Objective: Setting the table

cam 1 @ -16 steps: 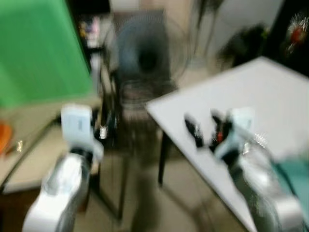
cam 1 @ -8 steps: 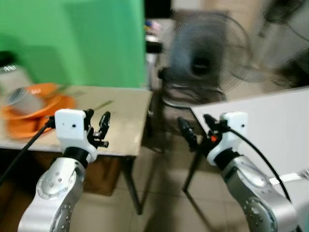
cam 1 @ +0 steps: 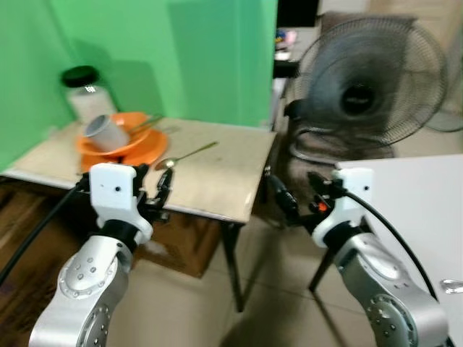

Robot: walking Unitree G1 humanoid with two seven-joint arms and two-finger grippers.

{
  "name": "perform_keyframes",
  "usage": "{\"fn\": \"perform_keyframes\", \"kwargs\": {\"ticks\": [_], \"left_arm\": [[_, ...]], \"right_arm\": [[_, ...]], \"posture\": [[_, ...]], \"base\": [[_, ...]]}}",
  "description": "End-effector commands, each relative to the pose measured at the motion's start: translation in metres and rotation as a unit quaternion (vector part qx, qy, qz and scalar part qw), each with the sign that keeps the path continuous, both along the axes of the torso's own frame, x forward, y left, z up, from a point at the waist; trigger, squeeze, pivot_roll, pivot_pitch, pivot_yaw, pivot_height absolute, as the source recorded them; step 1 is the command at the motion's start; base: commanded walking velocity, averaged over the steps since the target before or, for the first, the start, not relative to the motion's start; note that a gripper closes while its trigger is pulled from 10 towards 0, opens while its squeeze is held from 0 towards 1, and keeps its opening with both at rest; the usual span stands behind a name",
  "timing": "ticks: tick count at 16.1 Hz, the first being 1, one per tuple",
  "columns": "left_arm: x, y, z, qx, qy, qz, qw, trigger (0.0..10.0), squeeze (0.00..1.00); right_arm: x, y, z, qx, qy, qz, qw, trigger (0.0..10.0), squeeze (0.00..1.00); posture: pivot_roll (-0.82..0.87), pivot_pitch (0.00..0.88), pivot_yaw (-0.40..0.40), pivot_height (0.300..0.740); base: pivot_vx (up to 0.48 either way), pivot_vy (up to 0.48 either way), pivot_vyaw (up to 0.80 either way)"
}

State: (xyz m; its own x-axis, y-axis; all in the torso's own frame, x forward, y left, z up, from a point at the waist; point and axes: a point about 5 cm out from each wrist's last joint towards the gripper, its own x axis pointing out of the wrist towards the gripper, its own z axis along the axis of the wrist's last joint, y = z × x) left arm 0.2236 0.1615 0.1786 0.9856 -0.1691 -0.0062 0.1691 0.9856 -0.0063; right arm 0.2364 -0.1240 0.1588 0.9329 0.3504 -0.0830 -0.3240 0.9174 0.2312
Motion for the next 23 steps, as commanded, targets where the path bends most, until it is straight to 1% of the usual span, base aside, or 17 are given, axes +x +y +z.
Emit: {"fn": "perform_keyframes", "kwargs": {"ticks": [1, 2, 10, 15, 21, 23], "left_arm": [[-0.0019, 0.0016, 0.0009, 0.002, 0.001, -0.001, 1.0, 10.0, 0.0], [-0.0026, 0.0022, 0.0003, 0.001, 0.003, 0.001, 1.0, 10.0, 0.0], [-0.0053, 0.0045, -0.0003, -0.001, 0.008, 0.004, 1.0, 10.0, 0.0], [-0.0057, 0.0035, 0.0001, 0.001, 0.009, 0.002, 1.0, 10.0, 0.0], [-0.0069, 0.0015, -0.0003, 0.003, 0.011, -0.002, 1.0, 10.0, 0.0], [-0.0079, 0.0012, -0.0008, 0.005, 0.013, -0.003, 1.0, 10.0, 0.0]], "right_arm": [[0.0001, 0.001, 0.002, 0.002, -0.004, 0.0, 1.0, 10.0, 0.04], [0.0004, 0.001, 0.0017, 0.002, -0.003, 0.0, 1.0, 10.0, 0.0], [0.003, 0.0024, 0.0009, -0.007, -0.004, 0.009, 1.0, 10.0, 0.0], [0.0042, 0.0042, 0.0013, -0.022, -0.009, 0.024, 0.999, 10.0, 0.0], [0.0063, 0.0041, 0.0013, -0.026, -0.012, 0.029, 0.999, 10.0, 0.0], [0.0078, 0.0027, 0.0013, -0.03, -0.014, 0.029, 0.999, 10.0, 0.0]], "posture": [[-0.02, 0.0, 0.062, 0.74], [-0.02, 0.0, 0.059, 0.74], [-0.01, 0.0, 0.055, 0.74], [0.0, 0.0, 0.054, 0.74], [0.0, 0.0, 0.05, 0.74], [0.0, 0.0, 0.049, 0.74]], "base": [[0.289, 0.0, 0.0], [0.296, 0.0, 0.0], [0.322, 0.0, 0.0], [0.336, 0.0, 0.0], [0.334, 0.0, 0.77], [0.334, 0.0, 0.22]]}}
